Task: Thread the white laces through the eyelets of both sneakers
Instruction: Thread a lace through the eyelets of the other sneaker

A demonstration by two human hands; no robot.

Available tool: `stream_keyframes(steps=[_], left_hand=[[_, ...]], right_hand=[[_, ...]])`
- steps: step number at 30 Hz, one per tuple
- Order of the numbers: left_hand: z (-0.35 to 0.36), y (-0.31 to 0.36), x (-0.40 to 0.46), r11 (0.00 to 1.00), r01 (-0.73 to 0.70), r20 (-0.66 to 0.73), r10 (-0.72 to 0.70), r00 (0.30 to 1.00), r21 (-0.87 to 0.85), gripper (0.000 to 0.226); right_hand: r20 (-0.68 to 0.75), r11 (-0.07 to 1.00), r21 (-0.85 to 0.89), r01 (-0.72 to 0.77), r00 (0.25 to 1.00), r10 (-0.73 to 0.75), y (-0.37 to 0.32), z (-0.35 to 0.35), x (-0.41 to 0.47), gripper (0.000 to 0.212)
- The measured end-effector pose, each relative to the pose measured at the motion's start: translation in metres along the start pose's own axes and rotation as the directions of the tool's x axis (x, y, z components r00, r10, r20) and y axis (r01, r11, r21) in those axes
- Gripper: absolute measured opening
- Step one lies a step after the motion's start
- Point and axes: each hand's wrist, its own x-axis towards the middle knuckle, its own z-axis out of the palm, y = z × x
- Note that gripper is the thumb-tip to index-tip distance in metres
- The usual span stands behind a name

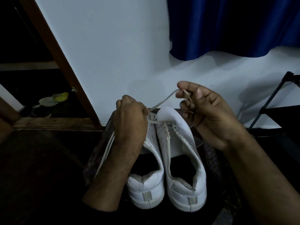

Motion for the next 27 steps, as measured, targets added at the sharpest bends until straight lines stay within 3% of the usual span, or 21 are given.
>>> stream_keyframes(steps=[3, 5, 6, 8, 9, 10, 15, 17, 19, 23, 27], left_hand=[[0.004, -0.007, 0.006, 0.996, -0.016, 0.016, 0.017, 1.000, -0.092, 0.013], [0.003, -0.007, 0.006, 0.984, -0.016, 0.006, 0.017, 1.000, -0.175, 0.015], [0.002, -0.006, 0.005, 0.979, -0.022, -0.005, 0.022, 1.000, -0.205, 0.016], [-0.004, -0.001, 0.001, 0.951, -0.006, 0.014, 0.010, 1.000, -0.308, 0.016], [-0.007, 0.002, -0.001, 0.920, 0.030, 0.053, -0.010, 0.999, -0.392, 0.014], [-0.010, 0.004, -0.002, 0.877, 0.068, 0.095, -0.026, 0.995, -0.475, 0.012], [-0.016, 0.016, -0.003, 0.707, 0.133, 0.209, 0.022, 0.978, -0.695, 0.024], [-0.016, 0.020, -0.004, 0.653, 0.119, 0.234, 0.093, 0.968, -0.748, 0.024], [-0.014, 0.021, -0.005, 0.601, 0.112, 0.228, 0.120, 0.966, -0.792, 0.018], [-0.011, 0.020, -0.004, 0.556, 0.109, 0.186, 0.084, 0.979, -0.824, 0.015], [-0.009, 0.019, -0.005, 0.591, 0.092, 0.167, 0.073, 0.983, -0.801, 0.014]], right_hand=[[0.006, 0.981, -0.187, 0.052, 0.999, -0.052, 0.004, -0.001, 0.002, 0.041], [-0.093, 0.895, -0.441, 0.058, 0.990, -0.110, 0.012, -0.001, 0.005, 0.032], [-0.153, 0.793, -0.607, 0.042, 0.974, -0.169, 0.016, -0.002, 0.006, 0.024], [-0.190, 0.482, -0.876, -0.010, 0.926, -0.327, 0.025, -0.006, 0.007, 0.008], [-0.173, 0.356, -0.934, -0.025, 0.905, -0.390, 0.028, -0.006, 0.007, 0.005], [-0.156, 0.299, -0.954, -0.022, 0.887, -0.434, 0.029, -0.006, 0.007, 0.007], [-0.139, 0.511, -0.855, 0.084, 0.914, -0.381, 0.026, 0.004, 0.010, 0.007], [-0.196, 0.680, -0.733, 0.019, 0.951, -0.238, 0.030, 0.007, 0.009, 0.019], [-0.247, 0.774, -0.630, -0.066, 0.962, -0.119, 0.032, 0.009, 0.008, 0.033], [-0.287, 0.860, -0.505, -0.069, 0.954, -0.092, 0.031, 0.009, 0.006, 0.010], [-0.234, 0.856, -0.516, -0.037, 0.967, -0.100, 0.030, 0.011, 0.005, 0.011]])
